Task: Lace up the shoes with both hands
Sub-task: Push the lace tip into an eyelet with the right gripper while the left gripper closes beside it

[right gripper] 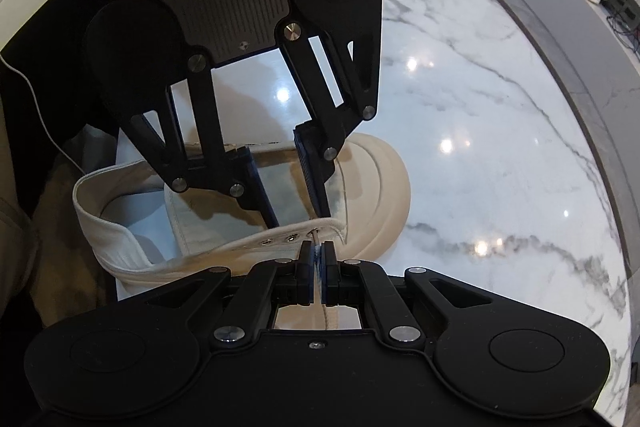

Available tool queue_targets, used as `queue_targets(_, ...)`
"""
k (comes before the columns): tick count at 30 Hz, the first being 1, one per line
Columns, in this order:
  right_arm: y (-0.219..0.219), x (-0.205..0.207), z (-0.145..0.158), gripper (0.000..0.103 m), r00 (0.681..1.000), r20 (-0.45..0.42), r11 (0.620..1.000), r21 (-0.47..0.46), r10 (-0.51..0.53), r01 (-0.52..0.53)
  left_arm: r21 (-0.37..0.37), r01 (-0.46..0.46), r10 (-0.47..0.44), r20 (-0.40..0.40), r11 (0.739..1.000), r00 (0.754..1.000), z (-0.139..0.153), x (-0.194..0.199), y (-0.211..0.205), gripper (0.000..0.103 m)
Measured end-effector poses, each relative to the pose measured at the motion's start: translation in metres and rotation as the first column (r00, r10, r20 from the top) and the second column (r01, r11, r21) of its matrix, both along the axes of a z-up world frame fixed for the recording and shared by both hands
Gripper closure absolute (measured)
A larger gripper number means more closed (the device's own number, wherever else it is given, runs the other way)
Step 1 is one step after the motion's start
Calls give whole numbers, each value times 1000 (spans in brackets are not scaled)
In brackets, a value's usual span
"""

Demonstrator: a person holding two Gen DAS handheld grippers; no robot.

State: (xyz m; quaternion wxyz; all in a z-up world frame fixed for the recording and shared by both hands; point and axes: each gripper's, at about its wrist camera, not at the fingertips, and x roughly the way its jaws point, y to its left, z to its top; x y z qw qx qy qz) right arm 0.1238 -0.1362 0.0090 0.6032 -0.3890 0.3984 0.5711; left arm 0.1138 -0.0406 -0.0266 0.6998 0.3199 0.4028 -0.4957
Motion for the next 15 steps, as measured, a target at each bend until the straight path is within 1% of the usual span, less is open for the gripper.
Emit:
queue_targets(3, 0, -1, 0, 101, 1000, -7, 1000, 4, 10, -10, 14, 3, -3, 2, 1000, 1000, -1, 1, -2, 88)
queue_targets(8, -3, -2, 0, 101, 999, -15, 999, 15, 32, -32, 45, -10, 9, 24, 999, 1000, -3, 3, -6, 99)
queue_targets(10, -5, -2, 0, 101, 999, -22, 999, 19, 30, -29, 49, -26, 25, 22, 998, 999, -3, 3, -7, 100)
queue_targets(15, -13, -5, 3, 100, 1000, -18, 1000, 22, 20, -19, 46, -72, 71, 23, 996, 997, -1, 2, -7, 101)
